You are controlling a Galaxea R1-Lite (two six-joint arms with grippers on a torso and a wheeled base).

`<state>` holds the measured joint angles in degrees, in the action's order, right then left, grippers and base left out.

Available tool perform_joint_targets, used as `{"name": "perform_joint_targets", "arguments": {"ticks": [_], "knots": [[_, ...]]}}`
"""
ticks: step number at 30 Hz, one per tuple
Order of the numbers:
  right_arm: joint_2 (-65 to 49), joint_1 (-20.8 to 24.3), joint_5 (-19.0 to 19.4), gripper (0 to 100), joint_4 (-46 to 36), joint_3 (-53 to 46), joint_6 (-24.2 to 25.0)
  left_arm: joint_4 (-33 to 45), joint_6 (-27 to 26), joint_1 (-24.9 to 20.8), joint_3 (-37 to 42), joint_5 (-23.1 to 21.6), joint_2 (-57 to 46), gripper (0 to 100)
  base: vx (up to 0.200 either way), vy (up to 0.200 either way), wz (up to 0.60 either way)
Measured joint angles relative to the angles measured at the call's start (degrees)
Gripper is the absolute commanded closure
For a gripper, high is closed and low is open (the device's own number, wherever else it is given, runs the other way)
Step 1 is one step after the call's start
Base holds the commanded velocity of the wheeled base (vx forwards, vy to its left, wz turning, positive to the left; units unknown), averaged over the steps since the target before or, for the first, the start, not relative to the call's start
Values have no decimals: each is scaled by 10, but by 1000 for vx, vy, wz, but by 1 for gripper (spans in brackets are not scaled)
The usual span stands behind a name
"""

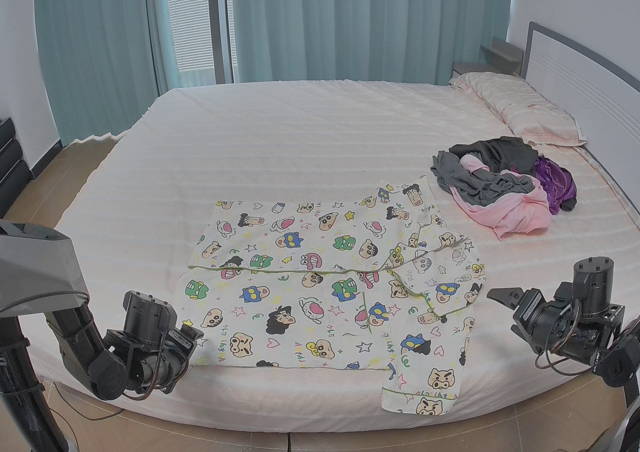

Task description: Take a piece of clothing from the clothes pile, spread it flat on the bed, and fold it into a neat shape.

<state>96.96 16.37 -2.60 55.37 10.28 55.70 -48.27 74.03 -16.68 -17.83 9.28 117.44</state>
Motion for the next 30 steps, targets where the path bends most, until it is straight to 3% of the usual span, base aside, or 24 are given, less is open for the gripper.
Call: {"name": "perform_joint_targets", "arguments": {"ticks": [7, 8, 30], "knots": [[-4, 0, 3, 0, 20, -1, 0, -2, -2, 0, -8, 6, 10, 0, 0, 0, 0], [-4, 0, 3, 0, 21, -1, 0, -2, -3, 1, -10, 6, 12, 100, 0, 0, 0], [67, 12, 19, 0, 30, -7, -19, -4, -4, 23, 4, 32, -8, 100, 0, 0, 0]]}}
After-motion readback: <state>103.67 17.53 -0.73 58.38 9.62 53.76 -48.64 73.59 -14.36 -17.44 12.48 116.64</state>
